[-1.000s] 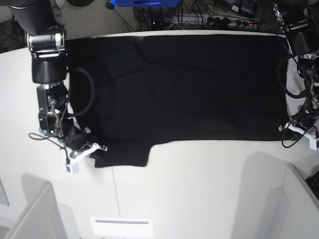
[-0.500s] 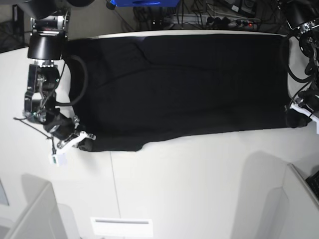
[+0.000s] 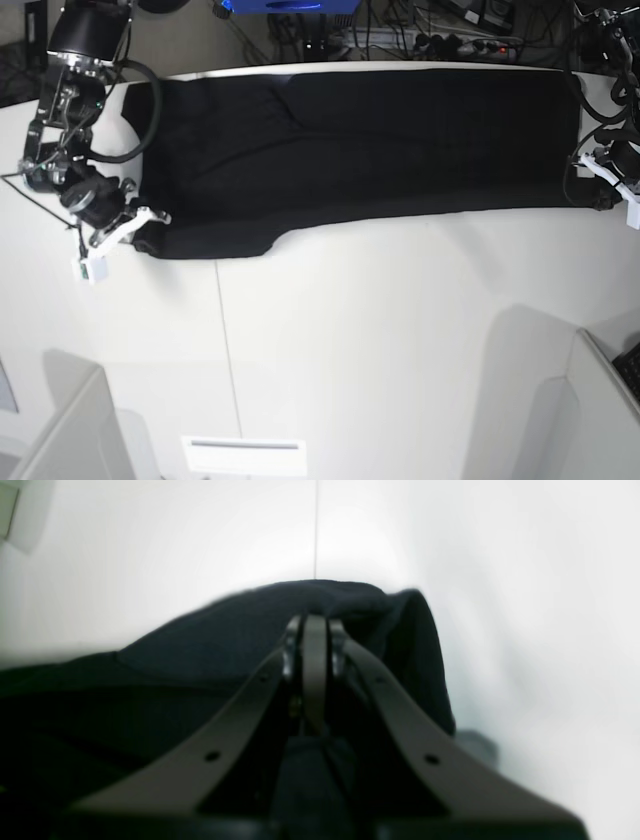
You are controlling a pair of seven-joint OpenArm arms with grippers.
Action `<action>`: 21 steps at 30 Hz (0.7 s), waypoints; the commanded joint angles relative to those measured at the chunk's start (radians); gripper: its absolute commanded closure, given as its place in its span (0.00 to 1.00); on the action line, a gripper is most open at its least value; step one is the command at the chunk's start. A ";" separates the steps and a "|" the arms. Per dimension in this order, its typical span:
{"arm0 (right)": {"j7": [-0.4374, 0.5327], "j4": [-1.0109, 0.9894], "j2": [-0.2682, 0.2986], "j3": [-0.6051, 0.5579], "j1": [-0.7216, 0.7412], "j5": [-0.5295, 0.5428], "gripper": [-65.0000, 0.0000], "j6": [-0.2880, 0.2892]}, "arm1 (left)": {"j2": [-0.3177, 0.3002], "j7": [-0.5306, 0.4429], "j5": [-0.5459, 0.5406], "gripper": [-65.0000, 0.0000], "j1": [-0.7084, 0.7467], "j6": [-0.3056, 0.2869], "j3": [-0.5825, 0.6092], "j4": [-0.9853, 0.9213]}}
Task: Fold the T-shirt properly
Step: 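Lift the hem with both grippers and fold it over onto the shoulders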
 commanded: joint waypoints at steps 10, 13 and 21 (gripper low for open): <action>-0.063 0.166 0.012 0.102 -0.116 0.097 1.00 0.009 | -0.024 -0.019 -0.010 1.00 0.034 -0.003 -0.012 0.037; -0.100 0.174 0.012 0.159 -0.145 0.192 1.00 0.006 | -0.024 -0.022 -0.008 1.00 0.063 -0.003 -0.012 0.056; -0.134 0.200 0.012 0.205 -0.268 0.267 1.00 0.006 | -0.024 -0.019 -0.002 1.00 0.103 -0.003 -0.012 0.063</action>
